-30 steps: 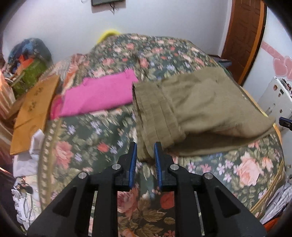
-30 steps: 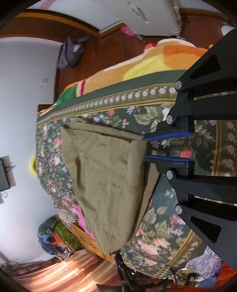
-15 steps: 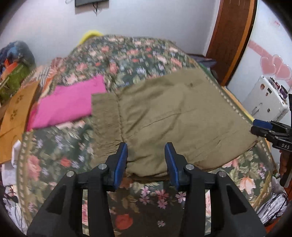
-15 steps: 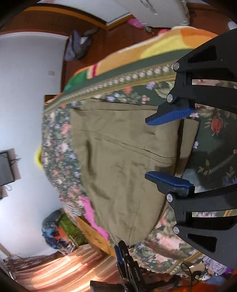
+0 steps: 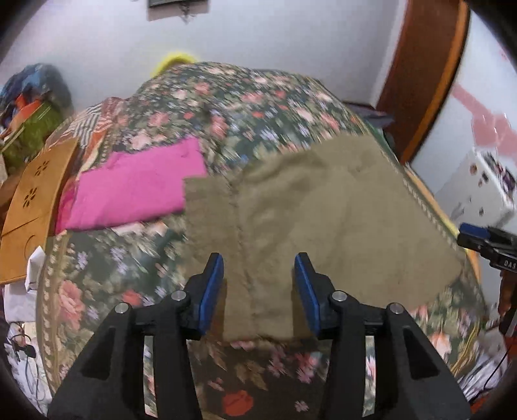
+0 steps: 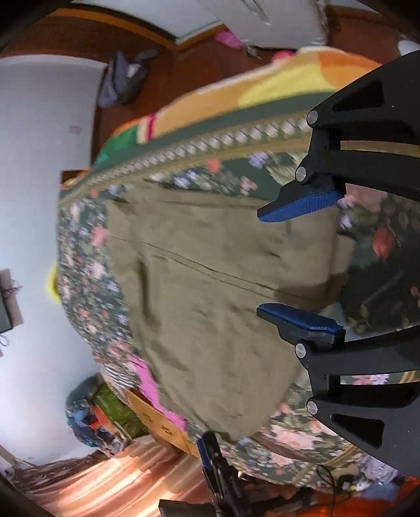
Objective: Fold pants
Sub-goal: 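Lay the lifted pants back down and open both tools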
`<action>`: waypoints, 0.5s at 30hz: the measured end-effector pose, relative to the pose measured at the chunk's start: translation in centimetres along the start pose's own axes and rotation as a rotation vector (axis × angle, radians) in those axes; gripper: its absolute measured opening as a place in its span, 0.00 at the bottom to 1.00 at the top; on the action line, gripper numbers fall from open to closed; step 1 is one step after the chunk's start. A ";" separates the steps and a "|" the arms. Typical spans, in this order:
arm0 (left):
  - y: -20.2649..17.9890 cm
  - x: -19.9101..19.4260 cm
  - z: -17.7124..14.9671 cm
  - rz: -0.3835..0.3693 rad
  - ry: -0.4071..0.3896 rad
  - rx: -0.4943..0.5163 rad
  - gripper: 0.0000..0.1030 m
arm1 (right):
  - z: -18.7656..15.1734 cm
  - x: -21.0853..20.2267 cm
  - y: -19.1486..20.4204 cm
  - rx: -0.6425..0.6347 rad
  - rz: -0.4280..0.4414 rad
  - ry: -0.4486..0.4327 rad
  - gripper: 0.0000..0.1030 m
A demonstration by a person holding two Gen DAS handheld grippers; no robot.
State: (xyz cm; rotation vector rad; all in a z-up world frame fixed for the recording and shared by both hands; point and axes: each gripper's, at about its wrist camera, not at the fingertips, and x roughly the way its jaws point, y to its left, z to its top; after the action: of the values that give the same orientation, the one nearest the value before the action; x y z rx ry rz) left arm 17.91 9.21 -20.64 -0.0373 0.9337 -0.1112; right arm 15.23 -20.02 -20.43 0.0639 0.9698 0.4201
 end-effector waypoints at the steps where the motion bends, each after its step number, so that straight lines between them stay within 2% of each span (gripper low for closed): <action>1: 0.5 0.1 0.7 0.015 -0.009 -0.008 0.50 | 0.5 -0.3 -0.3 0.007 -0.005 -0.018 0.47; 5: 2.4 0.9 2.9 0.050 -0.018 -0.048 0.50 | 2.8 -1.2 -1.8 0.034 -0.015 -0.078 0.47; 10: 4.5 3.1 5.3 0.105 -0.017 -0.064 0.50 | 5.6 -0.8 -3.2 0.026 -0.070 -0.122 0.47; 15: 7.0 6.0 7.3 0.083 0.011 -0.118 0.50 | 8.3 1.4 -5.3 0.057 -0.082 -0.124 0.48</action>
State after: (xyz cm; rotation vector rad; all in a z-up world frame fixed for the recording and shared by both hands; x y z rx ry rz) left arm 27.88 15.42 -21.73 -0.1068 0.9512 0.0205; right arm 24.31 -23.21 -18.09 0.1000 0.8588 0.3091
